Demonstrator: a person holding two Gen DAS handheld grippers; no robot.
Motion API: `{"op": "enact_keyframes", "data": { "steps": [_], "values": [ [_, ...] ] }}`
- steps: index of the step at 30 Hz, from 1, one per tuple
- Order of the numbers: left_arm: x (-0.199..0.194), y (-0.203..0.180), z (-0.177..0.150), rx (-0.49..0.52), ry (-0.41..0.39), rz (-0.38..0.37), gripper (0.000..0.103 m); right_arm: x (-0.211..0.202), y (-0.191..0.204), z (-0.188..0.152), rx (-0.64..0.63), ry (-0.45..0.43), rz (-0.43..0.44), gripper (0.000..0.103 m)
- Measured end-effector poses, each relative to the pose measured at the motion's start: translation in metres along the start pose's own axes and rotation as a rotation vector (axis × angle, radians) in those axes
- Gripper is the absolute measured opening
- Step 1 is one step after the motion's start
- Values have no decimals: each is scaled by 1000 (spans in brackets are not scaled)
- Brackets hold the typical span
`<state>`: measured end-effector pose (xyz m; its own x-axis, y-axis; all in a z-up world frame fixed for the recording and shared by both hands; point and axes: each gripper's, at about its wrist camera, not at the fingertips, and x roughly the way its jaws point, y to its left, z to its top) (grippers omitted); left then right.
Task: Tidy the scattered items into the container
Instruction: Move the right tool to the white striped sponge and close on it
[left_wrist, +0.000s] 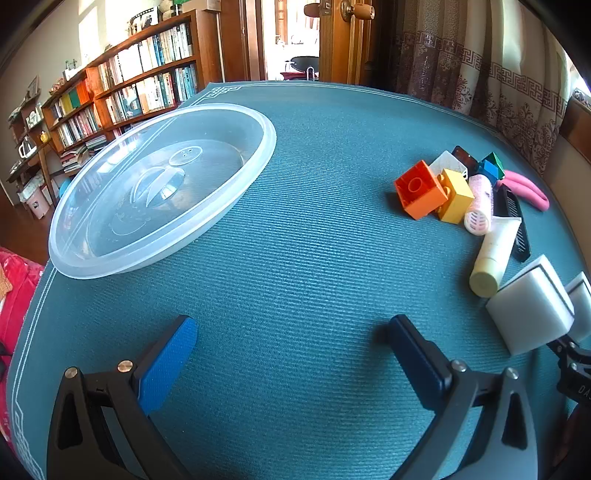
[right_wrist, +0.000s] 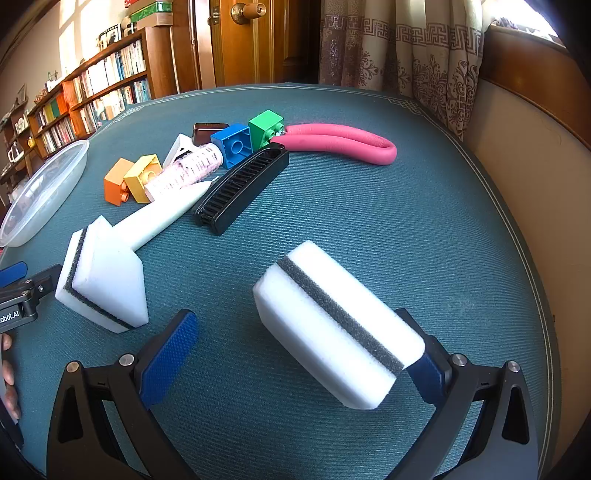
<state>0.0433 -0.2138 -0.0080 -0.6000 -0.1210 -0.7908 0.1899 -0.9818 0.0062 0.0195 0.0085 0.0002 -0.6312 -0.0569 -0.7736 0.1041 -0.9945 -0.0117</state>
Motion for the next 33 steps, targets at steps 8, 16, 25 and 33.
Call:
{"op": "enact_keyframes", "data": {
  "steps": [8,16,25,33],
  "values": [
    [-2,3,-2,0,-3,-1,103,-1,1,-1,-3,0,-2,103],
    [4,8,2,0,-4,-1,103,-4,0,-7,-27,5,30,103],
    [4,9,1,-1,-5,-2,103,-10,11,-13,-57,1,139,103],
    [4,9,1,-1,-5,-2,103,-23,32,-22,-34,-6,341,103]
  ]
}}
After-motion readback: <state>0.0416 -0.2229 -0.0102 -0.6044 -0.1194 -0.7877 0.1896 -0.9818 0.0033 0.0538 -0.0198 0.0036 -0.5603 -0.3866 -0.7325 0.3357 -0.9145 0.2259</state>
